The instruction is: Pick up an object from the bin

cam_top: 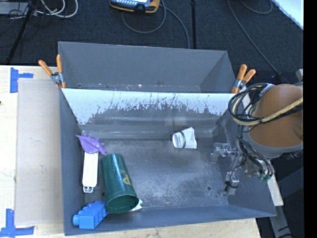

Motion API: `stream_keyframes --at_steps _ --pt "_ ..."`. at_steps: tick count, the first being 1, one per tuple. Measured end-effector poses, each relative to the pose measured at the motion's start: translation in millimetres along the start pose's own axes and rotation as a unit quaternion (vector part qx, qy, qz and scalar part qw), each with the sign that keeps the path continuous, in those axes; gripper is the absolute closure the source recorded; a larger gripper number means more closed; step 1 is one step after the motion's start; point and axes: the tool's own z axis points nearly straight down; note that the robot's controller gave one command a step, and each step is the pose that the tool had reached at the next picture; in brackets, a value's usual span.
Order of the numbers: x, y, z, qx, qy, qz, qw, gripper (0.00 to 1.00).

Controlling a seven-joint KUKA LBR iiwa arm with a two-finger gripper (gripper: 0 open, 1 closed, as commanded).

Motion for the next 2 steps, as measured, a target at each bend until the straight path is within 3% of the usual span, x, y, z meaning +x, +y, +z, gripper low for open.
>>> stream_keyframes --at_steps 1,2 --pt "-1.7 0 -4 0.001 -0.0041 -0.001 1.0000 0.00" --pt "-9.0 -6 23 0.001 -0.0058 -0.030 0.9995 0.00"
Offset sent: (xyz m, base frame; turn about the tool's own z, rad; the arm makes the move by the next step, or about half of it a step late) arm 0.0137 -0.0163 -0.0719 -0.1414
